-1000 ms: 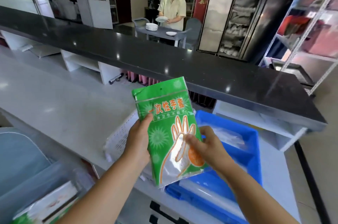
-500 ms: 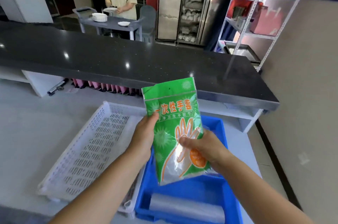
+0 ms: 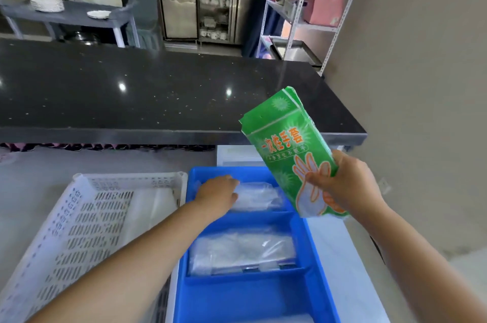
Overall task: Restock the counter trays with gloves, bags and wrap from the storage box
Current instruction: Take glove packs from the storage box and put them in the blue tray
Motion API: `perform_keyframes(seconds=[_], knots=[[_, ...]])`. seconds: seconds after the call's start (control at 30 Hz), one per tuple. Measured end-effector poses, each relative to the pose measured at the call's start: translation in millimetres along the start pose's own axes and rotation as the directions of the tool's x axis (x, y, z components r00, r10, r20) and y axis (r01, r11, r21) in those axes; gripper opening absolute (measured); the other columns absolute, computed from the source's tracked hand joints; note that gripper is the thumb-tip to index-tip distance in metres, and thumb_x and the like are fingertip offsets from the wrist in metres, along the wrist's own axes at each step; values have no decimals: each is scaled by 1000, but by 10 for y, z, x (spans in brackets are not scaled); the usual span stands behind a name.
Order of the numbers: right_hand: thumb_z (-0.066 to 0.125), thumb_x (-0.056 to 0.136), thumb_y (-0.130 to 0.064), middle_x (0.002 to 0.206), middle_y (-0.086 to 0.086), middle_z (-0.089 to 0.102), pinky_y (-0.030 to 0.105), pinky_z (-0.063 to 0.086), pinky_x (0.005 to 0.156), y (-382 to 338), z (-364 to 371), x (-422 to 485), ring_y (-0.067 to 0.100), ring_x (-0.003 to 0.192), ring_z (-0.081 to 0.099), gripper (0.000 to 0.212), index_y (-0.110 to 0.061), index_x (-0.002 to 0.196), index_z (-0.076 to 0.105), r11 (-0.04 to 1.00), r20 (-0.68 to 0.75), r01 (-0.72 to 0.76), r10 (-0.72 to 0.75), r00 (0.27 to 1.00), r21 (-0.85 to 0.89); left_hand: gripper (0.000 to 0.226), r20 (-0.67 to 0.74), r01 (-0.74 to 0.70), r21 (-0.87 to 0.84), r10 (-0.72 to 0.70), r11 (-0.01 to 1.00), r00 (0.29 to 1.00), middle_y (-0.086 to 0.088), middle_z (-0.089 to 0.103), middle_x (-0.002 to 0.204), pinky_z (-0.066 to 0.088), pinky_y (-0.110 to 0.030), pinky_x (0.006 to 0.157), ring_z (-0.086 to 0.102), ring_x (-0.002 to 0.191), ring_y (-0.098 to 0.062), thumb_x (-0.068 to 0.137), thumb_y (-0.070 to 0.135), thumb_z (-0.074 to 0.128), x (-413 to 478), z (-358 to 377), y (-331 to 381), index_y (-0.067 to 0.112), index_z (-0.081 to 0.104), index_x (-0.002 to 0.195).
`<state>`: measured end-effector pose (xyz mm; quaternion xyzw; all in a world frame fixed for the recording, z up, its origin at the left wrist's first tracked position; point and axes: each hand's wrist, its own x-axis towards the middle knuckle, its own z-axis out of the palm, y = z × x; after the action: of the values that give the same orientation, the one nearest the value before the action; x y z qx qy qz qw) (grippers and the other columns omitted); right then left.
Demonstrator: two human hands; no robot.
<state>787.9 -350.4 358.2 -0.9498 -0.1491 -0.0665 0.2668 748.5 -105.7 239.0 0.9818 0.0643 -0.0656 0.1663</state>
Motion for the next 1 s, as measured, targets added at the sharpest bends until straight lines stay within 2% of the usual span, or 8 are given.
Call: perform_keyframes(seconds=[0.13, 0.37, 0.47, 0.6, 0.7, 0.8, 0.9, 1.0], knots=[[77, 65, -35, 63, -10, 62, 29, 49, 54, 84, -39, 98, 19, 61, 62, 26, -28, 84, 60, 997, 12, 59, -59, 998, -46, 33, 96, -3, 214, -18, 977, 995, -12, 54, 118, 41, -38, 74, 53, 104, -32, 87, 8, 41, 182, 58, 105, 9, 48, 119], [77, 67, -37, 66, -2, 66, 33, 50, 53, 217, -91, 301, 25, 62, 62, 28, -22, 83, 59, 980, 54, 170, -165, 985, -102, 38, 146, 160, 30, -162, 987, 976, -6, 49, 112, 44, -35, 67, 55, 95, -28, 75, 13, 63, 233, 162, 48, 12, 49, 110], [77, 68, -38, 64, -4, 63, 29, 41, 49, 275, -94, 354, 25, 60, 58, 28, -24, 84, 59, 966, 65, 225, -219, 974, -124, 18, 144, 176, 2, -174, 984, 974, -3, 53, 83, 41, -30, 57, 51, 77, -23, 72, 15, 65, 199, 167, 53, 16, 52, 83], [76, 69, -38, 62, -5, 60, 20, 30, 43, 323, -68, 412, 22, 54, 51, 31, -27, 94, 62, 926, 96, 316, -302, 948, -206, 35, 151, 136, -22, -131, 990, 980, -2, 38, 70, 27, -30, 52, 37, 77, -22, 73, 12, 60, 155, 154, 71, 18, 31, 55], [76, 69, -38, 67, -1, 68, 20, 27, 43, 310, -51, 448, 25, 56, 56, 35, -27, 99, 63, 900, 124, 374, -354, 927, -223, 34, 50, 128, -111, -123, 986, 991, 2, 36, 64, 25, -30, 52, 43, 72, -25, 82, 12, 53, 53, 135, 84, 19, 30, 58], [77, 70, -36, 68, 3, 70, 21, 27, 43, 198, -11, 511, 27, 55, 58, 32, -25, 97, 64, 859, 119, 463, -448, 886, -217, 19, -126, 67, 8, -65, 998, 990, -1, 49, 65, 22, -28, 46, 50, 65, -28, 83, 12, 55, -158, 44, 165, 17, 41, 71], [78, 70, -34, 67, 5, 70, 25, 31, 47, -14, 144, 578, 32, 57, 62, 32, -22, 96, 64, 773, 94, 594, -589, 802, -224, 33, -205, -35, 342, 111, 939, 972, -2, 56, 53, 26, -24, 39, 55, 45, -23, 41, 3, 75, -469, -64, 298, 16, 54, 64], [70, 77, -36, 81, 4, 72, 27, 33, 52, -239, 428, 614, 32, 71, 65, 32, -22, 104, 60, 672, 189, 689, -665, 722, -271, 40, -295, -76, 402, 208, 912, 933, 2, 50, 45, 30, -20, 37, 48, 37, -16, 23, 5, 74, -755, -43, 350, 18, 54, 55]])
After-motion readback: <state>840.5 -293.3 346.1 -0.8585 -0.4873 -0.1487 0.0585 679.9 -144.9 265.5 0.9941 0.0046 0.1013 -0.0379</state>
